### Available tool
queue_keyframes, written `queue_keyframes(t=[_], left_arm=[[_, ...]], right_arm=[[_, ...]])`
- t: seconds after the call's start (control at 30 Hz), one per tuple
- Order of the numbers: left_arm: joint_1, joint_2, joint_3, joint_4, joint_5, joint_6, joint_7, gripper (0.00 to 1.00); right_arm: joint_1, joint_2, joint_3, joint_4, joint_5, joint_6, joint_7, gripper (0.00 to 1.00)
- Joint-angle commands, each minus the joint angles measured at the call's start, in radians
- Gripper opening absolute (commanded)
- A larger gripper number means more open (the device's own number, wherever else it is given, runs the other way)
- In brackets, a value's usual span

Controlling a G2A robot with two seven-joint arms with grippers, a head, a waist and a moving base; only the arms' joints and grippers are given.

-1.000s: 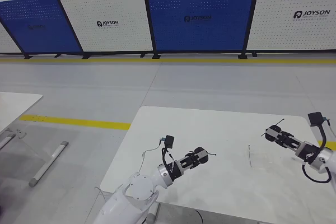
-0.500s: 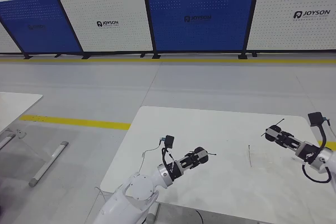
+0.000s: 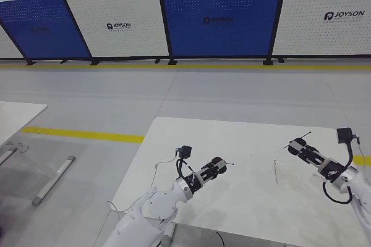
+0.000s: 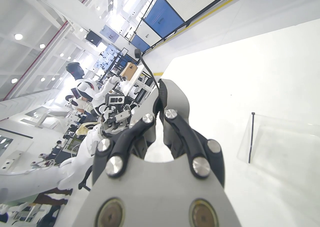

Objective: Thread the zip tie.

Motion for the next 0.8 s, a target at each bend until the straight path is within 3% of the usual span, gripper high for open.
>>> queue_keyframes(t=[0.0, 0.6, 0.77], left_arm=[[0.0, 0.0, 0.0, 0.0, 0.0, 0.0, 0.0, 0.0], [0.0, 0.0, 0.0, 0.0, 0.0, 0.0, 0.0, 0.0], [0.0, 0.0, 0.0, 0.0, 0.0, 0.0, 0.0, 0.0]], right_arm=[[0.0, 0.0, 0.0, 0.0, 0.0, 0.0, 0.0, 0.0], [0.0, 0.0, 0.0, 0.0, 0.0, 0.0, 0.0, 0.0], [-0.033, -0.015, -0.038, -0.045, -0.021, 0.025, -0.121, 0.0]])
